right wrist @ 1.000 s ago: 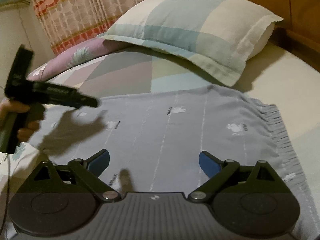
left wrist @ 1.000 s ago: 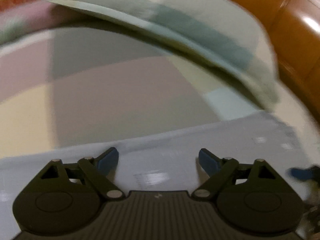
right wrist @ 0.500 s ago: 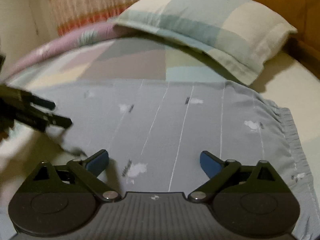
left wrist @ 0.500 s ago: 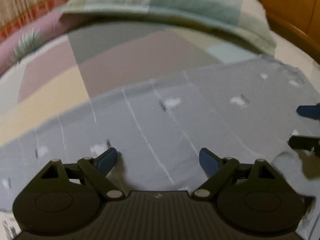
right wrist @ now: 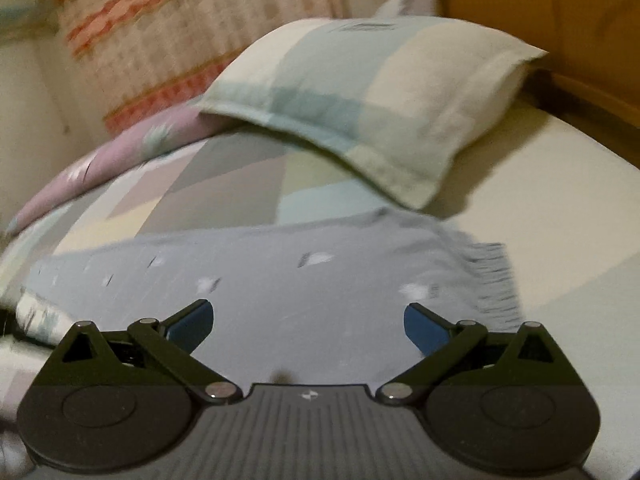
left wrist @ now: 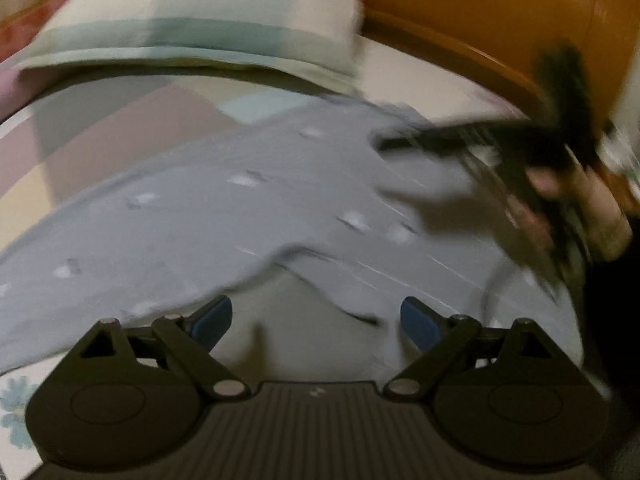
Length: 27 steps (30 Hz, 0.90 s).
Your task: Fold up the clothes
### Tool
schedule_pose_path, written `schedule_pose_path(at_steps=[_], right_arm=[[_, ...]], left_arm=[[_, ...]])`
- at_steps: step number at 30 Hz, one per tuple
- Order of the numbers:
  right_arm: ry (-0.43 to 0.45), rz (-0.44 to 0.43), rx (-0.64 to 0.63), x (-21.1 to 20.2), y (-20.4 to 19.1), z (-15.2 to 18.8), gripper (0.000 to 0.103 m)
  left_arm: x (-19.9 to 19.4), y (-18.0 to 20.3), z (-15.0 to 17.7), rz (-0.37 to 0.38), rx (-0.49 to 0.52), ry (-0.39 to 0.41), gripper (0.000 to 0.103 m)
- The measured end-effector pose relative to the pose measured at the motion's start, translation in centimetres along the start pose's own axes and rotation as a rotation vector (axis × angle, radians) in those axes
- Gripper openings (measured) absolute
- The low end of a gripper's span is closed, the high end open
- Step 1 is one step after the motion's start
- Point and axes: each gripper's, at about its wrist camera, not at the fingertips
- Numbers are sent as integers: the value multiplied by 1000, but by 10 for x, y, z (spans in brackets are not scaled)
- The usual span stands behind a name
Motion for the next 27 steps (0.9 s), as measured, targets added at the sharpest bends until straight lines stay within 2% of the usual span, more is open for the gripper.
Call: schedule_pose_path(at_steps=[2, 6, 7, 11, 18, 22, 27], right_arm=[[-1, 0, 45, 1, 10, -1, 103], [9, -7, 60, 3, 11, -2, 103], [15, -9, 52, 1, 10, -2, 103], [37, -32, 38, -3, 7, -2, 103], [27, -56, 4, -4, -3, 0, 103], [-2, -75, -73, 0, -22, 6, 103], [-23, -54, -198, 6, -48, 16, 103]], left_arm=[[14, 12, 7, -37, 31, -22, 91], [32, -3, 19, -140, -20, -34, 91], [35, -8, 24, -170, -37, -35, 95], [21, -20, 42, -181, -126, 14, 95], [-9, -27, 47, -230, -201, 20, 93], [-39, -56, 37, -257, -262, 76, 93], [-50, -127, 16, -378, -319, 132, 93]])
Point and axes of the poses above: each gripper's, at about its wrist camera, not at the fingertips, and x roughly the way its jaws point, y to its right, z to its underside, and after that the axes turned 13 degrees about z, right-handed
